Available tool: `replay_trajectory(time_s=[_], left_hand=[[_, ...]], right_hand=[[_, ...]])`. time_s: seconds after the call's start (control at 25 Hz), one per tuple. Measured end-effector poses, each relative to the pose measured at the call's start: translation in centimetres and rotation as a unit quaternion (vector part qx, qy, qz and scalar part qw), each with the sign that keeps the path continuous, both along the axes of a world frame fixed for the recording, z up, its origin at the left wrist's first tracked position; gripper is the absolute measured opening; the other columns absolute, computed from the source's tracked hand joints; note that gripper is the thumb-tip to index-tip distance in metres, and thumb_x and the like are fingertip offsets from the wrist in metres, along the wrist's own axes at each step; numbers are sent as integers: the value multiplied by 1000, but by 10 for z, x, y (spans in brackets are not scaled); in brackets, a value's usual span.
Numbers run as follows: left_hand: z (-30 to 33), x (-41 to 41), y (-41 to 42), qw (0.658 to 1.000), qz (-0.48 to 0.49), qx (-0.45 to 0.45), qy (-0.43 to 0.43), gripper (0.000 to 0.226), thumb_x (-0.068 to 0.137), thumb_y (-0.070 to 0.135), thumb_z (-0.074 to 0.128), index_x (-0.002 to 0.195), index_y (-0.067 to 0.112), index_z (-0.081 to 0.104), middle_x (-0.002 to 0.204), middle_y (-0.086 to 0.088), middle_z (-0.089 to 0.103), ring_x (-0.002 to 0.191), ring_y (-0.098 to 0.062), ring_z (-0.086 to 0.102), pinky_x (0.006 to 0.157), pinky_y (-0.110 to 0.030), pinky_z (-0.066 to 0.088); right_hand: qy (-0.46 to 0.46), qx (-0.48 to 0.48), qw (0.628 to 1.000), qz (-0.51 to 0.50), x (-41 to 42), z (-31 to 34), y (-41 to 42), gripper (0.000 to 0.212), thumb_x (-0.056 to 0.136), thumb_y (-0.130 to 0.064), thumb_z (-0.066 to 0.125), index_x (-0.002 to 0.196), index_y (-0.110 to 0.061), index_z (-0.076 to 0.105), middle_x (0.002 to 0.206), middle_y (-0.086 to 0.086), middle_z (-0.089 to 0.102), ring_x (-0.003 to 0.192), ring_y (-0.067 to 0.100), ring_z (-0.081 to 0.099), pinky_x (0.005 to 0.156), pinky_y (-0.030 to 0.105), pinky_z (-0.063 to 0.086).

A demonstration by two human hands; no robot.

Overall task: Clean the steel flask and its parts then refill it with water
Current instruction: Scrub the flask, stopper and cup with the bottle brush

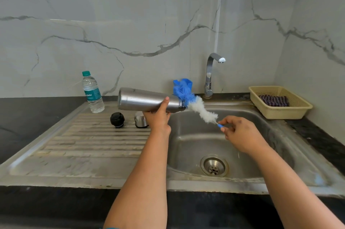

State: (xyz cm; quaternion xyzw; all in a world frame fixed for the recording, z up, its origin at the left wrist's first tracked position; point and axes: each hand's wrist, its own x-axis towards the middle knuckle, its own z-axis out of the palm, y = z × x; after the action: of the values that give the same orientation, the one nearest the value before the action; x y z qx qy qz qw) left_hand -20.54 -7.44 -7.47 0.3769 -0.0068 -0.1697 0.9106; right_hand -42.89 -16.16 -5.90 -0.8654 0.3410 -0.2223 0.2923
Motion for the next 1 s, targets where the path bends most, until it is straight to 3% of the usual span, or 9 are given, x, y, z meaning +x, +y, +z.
replay_trajectory(time_s=[0.16,0.28,0.44,0.6,0.68,0.76,0.92,1.0], left_hand=[[1,9,4,998,62,-24,-9,70,75,5,83,131,15,41,112,6,61,97,-6,62,90,-38,55],[-2,10,1,997,71,-22,-7,74,74,5,84,134,15,42,116,4,63,103,-11,63,97,-45,53],[-1,-1,-2,999,45,0,-24,68,75,5,84,130,15,45,122,0,62,106,-13,63,96,-44,54],[0,10,1,998,61,-22,-8,65,76,5,83,128,15,45,110,7,63,101,-9,62,99,-44,52],[-4,6,-2,999,49,-10,-14,61,75,5,84,122,17,46,109,6,63,99,-10,64,97,-45,53],[-7,1,-5,999,28,10,-38,63,73,5,85,121,19,47,112,5,63,102,-13,65,96,-47,54],[-14,16,-5,997,63,16,-43,64,70,9,87,118,22,47,112,4,64,106,-16,65,98,-47,53],[-13,22,-5,996,81,1,-28,67,69,9,88,121,18,47,110,4,65,104,-16,65,97,-49,53]], right_hand=[[31,-12,999,13,-14,-6,12,10,94,-22,59,98,-31,62,75,-8,55,67,8,54,55,16,37],[13,-30,999,3,-9,-7,19,11,95,-20,58,99,-29,63,74,-9,54,65,6,51,55,17,38],[35,-32,999,-22,14,11,14,15,95,-23,57,108,-25,63,87,-1,61,71,10,56,63,24,47],[37,-28,999,1,-11,-1,40,12,95,-22,56,103,-29,61,77,-4,58,65,12,56,61,28,50],[23,-32,999,-11,0,2,39,12,96,-21,56,105,-28,61,84,-1,61,70,14,58,66,31,52],[30,-16,999,-35,18,12,29,12,95,-21,56,105,-25,62,92,2,63,74,13,56,67,28,49],[44,-8,999,-12,8,16,29,13,95,-22,58,106,-26,63,81,-7,53,67,6,50,56,18,41],[45,-19,999,3,-7,11,40,14,94,-23,58,107,-27,63,82,-9,53,67,5,50,57,16,40]])
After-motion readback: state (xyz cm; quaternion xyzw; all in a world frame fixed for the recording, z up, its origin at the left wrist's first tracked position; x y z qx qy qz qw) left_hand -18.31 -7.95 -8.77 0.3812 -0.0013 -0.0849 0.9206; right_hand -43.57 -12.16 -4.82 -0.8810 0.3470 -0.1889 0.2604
